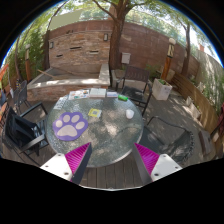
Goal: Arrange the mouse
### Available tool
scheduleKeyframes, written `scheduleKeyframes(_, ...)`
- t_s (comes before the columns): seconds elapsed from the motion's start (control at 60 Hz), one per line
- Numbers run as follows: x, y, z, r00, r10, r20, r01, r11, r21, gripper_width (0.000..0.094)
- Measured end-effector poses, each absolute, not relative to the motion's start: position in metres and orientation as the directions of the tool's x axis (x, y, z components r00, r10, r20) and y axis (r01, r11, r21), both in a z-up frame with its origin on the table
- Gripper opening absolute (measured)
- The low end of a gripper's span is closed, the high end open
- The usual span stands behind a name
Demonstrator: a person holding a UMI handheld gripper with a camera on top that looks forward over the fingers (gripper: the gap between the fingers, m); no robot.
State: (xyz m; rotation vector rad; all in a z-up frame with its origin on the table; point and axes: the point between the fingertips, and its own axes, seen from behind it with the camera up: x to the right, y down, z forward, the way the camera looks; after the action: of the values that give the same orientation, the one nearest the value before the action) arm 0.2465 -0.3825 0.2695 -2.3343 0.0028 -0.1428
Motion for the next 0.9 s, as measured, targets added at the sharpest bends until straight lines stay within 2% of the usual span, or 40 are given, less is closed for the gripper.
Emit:
scheduleKeyframes(0.133,0.255,-0.381,0.252,0.995,-0.053,0.086,0.022,-0.722,-0.692,0.0841)
scheduleKeyframes(0.383,0.310,-0.318,0.176,0.995,-0.058,0.080,0.010,-0.746,-0.666,0.0841)
scheduleKeyframes(0.717,0.402,-0.092,0.076,0.993,-0.110,0.046,-0.030,-0.606,-0.795,0.0856)
scheduleKeyframes(0.9,0.429,-0.001,0.020,0.992,-0.128,0.020,-0.064,-0.616,-0.785,0.0827)
